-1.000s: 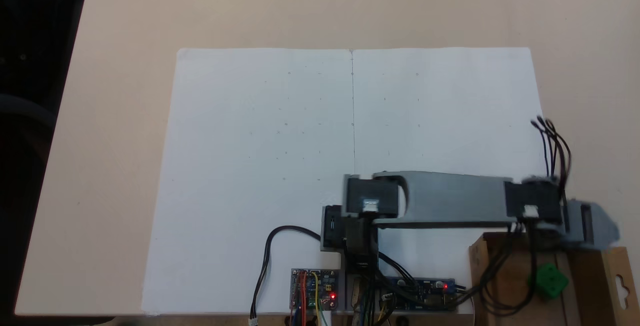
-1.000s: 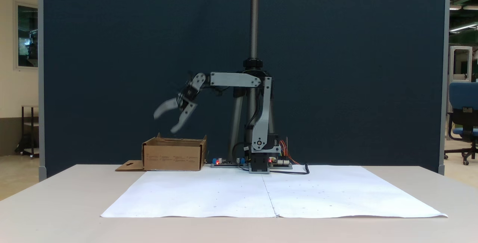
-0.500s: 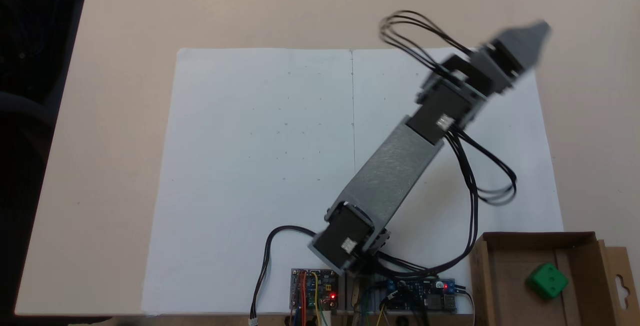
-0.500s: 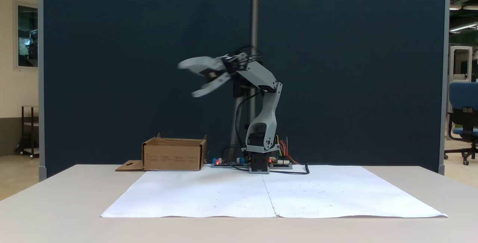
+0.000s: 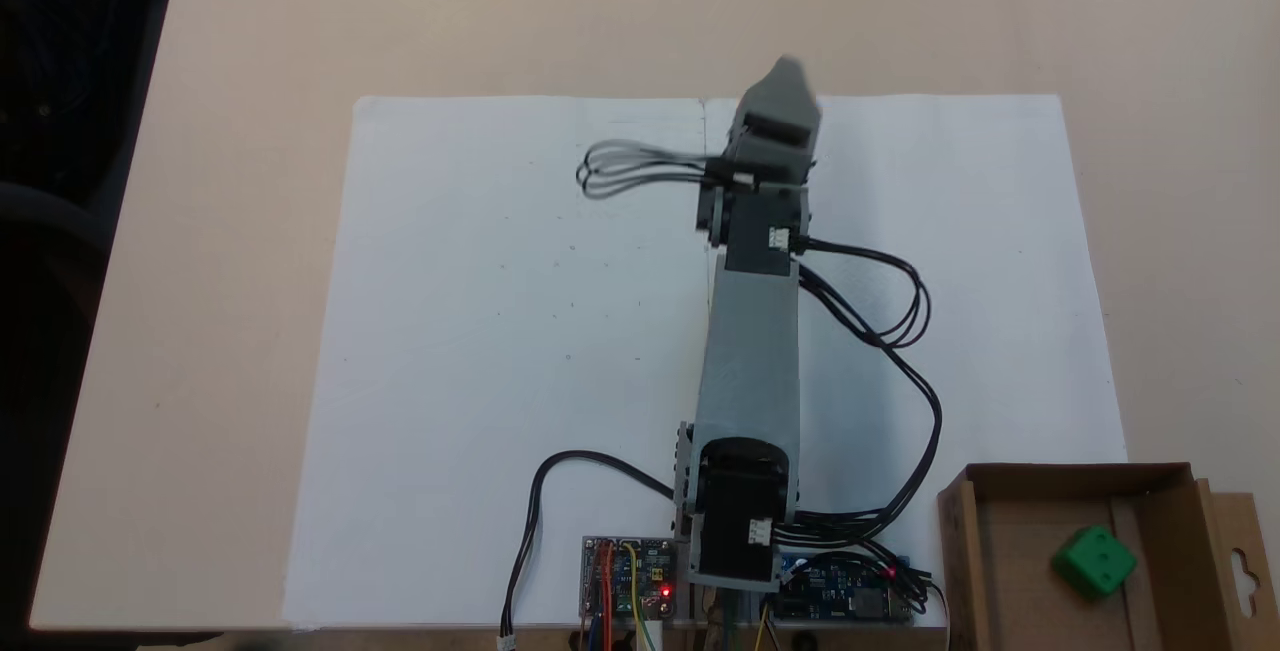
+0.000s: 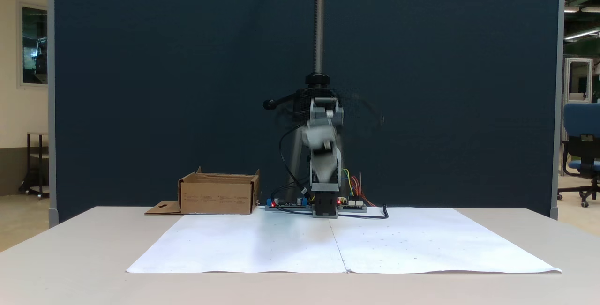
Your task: Grasp a green dice and put it in the bin.
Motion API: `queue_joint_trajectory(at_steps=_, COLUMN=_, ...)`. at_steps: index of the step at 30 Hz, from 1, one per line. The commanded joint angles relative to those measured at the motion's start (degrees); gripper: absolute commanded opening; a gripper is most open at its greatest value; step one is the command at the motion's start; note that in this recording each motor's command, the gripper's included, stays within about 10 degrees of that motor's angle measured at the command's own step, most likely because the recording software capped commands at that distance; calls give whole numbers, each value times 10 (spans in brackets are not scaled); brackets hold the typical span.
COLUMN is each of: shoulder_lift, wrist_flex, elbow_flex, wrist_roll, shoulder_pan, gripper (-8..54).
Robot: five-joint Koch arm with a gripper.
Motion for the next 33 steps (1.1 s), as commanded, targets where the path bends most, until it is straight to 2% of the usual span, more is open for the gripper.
queue_joint_trajectory(at_steps=1, shoulder_lift=25, wrist_flex=-96, elbow_flex=21, wrist_roll=-64, shoulder_pan=-11, gripper=447)
queue_joint_trajectory(at_steps=11, shoulder_lift=87, wrist_flex=-283, elbow_flex=233, wrist_roll=-95, shoulder_pan=-25, gripper=436)
queue_joint_trajectory(at_steps=17, shoulder_lift=91, wrist_flex=-404, elbow_flex=356, wrist_roll=-113, shoulder_pan=-36, gripper=426)
queue_joint_trajectory(at_steps=23, shoulder_lift=118, wrist_flex=-527, elbow_flex=446, wrist_roll=-149, shoulder_pan=-69, gripper=426)
queue_joint_trajectory(at_steps=28, shoulder_lift=198, wrist_flex=-625, elbow_flex=514, wrist_roll=-149, shoulder_pan=-77, gripper=426)
queue_joint_trajectory(at_steps=33, shoulder_lift=205, wrist_flex=-718, elbow_flex=555, wrist_roll=-149, shoulder_pan=-76, gripper=428)
